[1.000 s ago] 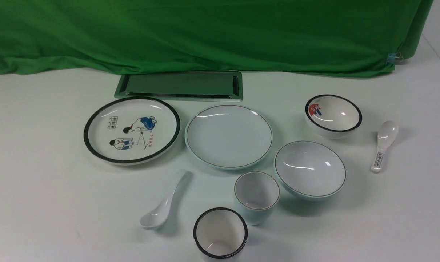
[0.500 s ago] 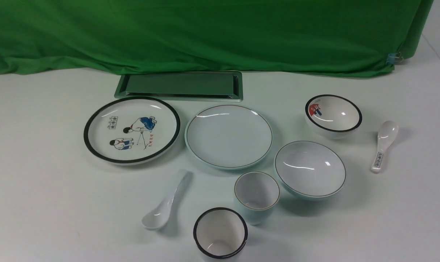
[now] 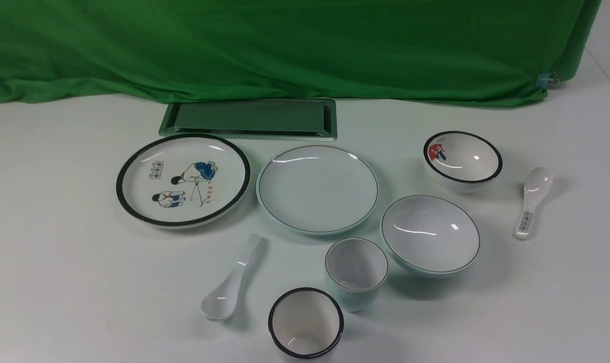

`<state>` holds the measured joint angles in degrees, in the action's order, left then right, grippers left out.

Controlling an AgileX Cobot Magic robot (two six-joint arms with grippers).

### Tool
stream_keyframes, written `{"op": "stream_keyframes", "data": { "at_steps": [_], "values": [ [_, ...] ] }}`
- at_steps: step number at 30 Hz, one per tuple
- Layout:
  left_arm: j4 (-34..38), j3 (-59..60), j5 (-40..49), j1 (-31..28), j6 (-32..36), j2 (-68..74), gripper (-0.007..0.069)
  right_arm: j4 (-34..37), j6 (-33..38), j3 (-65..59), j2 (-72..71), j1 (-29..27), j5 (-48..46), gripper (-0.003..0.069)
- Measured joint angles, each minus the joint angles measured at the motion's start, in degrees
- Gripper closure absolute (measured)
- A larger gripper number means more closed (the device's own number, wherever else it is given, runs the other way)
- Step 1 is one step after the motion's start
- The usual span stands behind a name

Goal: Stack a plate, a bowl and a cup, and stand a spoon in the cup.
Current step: Use the right arm to grab a blue rice bowl

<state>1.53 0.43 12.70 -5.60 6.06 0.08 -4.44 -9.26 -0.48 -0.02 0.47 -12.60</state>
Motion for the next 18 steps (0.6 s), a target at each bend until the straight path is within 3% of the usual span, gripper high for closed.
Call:
{"op": "stream_keyframes", "data": {
  "at_steps": [9, 12, 13, 14, 16, 17, 18],
  "values": [
    [-0.3, 0.0, -0.2, 0.0, 0.0, 0.0, 0.0653, 0.0, -0.2, 0.0, 0.0, 0.0, 0.0, 0.0417],
    [4.0, 0.0, -2.6, 0.0, -2.7, 0.0, 0.0653, 0.3, -3.6, 0.0, 0.0, 0.0, 0.0, 0.0417],
    [11.5, 0.0, -4.2, 0.0, -7.7, 0.0, 0.0653, 1.8, -7.8, 0.0, 0.0, 0.0, 0.0, 0.0417],
    [12.9, 0.0, -4.3, 0.0, -7.7, 0.0, 0.0653, 1.8, -8.7, 0.0, 0.0, 0.0, 0.0, 0.0417],
    [31.4, 0.0, -5.8, 0.0, -21.3, 0.0, 0.0653, 9.1, -22.6, 0.0, 0.0, 0.0, 0.0, 0.0417],
    [38.9, 0.0, -5.8, 0.0, -26.5, 0.0, 0.0653, 13.4, -33.5, 0.0, 0.0, 0.1, 0.0, 0.0417],
    [43.0, 0.0, -5.8, 0.0, -29.2, 0.0, 0.0653, 16.1, -40.5, 0.0, 0.0, 0.1, 0.0, 0.0417]
  ]
}}
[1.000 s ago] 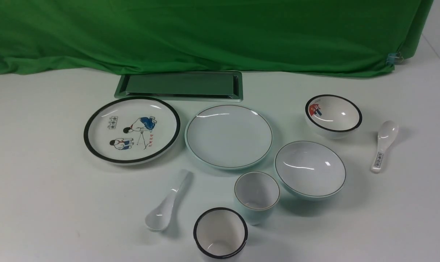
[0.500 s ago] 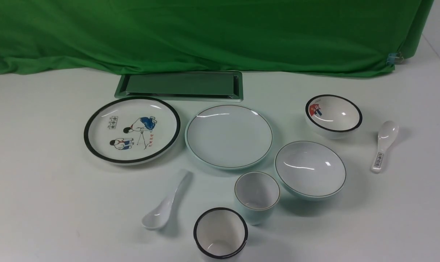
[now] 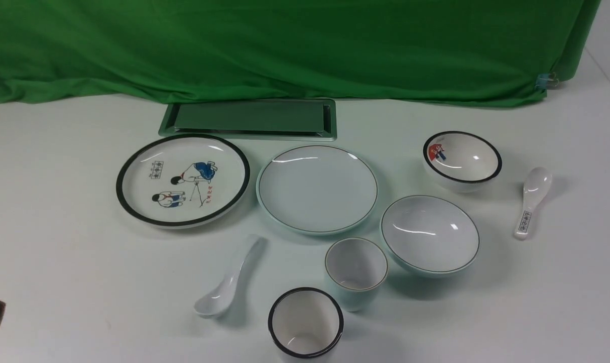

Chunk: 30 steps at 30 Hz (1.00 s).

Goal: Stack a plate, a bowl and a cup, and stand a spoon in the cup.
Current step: Use the right arm to grab a blue rice bowl

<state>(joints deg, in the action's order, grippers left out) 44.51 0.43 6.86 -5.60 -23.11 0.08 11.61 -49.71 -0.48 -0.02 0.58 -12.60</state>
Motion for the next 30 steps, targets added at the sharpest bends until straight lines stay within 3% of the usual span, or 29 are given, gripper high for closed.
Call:
{"op": "stream_keyframes", "data": {
  "at_steps": [2, 4, 8, 11, 13, 16, 18, 19, 21, 25, 26, 30],
  "values": [
    [2.3, 0.0, -0.2, 0.0, -2.3, 0.0, 0.0653, 1.7, -8.8, 0.0, 0.0, 0.1, 0.0, 0.0417],
    [2.0, 0.0, -0.5, 0.0, -3.0, 0.0, 0.0653, 1.7, -10.4, 0.0, 0.0, 0.2, -0.1, 0.0417],
    [1.3, 0.0, -1.3, 0.0, -3.6, 0.0, 0.0653, -2.8, -4.6, 0.0, 0.0, 0.4, 0.8, 0.0421],
    [-1.3, -3.1, 0.4, 0.0, 3.1, 0.0, 0.0653, -4.3, -1.7, 0.0, 0.0, 0.5, 4.3, 0.0425],
    [-7.3, -11.4, 5.0, 0.0, 15.6, 0.0, 0.0653, -4.7, 3.6, 0.0, 0.0, 1.4, 10.2, 0.0439],
    [-13.7, -19.2, 11.0, 0.0, 22.6, 2.2, 0.0653, -4.8, 10.8, 1.1, 0.3, 3.0, 12.0, 0.0494],
    [-22.5, -27.9, 19.7, 0.0, 25.5, 9.4, 0.0653, -4.8, 20.4, 5.1, 3.3, 5.6, 11.8, 0.0600],
    [-23.9, -29.1, 21.2, 0.0, 25.6, 10.1, 0.0653, -4.8, 22.1, 5.9, 4.2, 5.8, 11.8, 0.0611],
    [-30.5, -35.9, 30.0, 0.0, 26.6, 19.6, 0.0653, -4.9, 32.7, 12.0, 10.6, 8.2, 10.5, 0.0648],
    [-37.4, -45.3, 42.4, 2.2, 29.2, 33.9, 0.0653, -5.0, 50.0, 25.8, 24.8, 11.7, 2.7, 0.0650],
    [-37.7, -45.6, 42.9, 2.2, 29.2, 34.5, 0.0653, -5.0, 50.7, 26.6, 25.6, 11.9, 2.1, 0.0650],
    [-39.9, -51.6, 50.3, 11.3, 30.9, 45.8, 0.0653, -5.0, 63.8, 42.9, 44.4, 13.7, -15.1, 0.0650]
  ]
}}
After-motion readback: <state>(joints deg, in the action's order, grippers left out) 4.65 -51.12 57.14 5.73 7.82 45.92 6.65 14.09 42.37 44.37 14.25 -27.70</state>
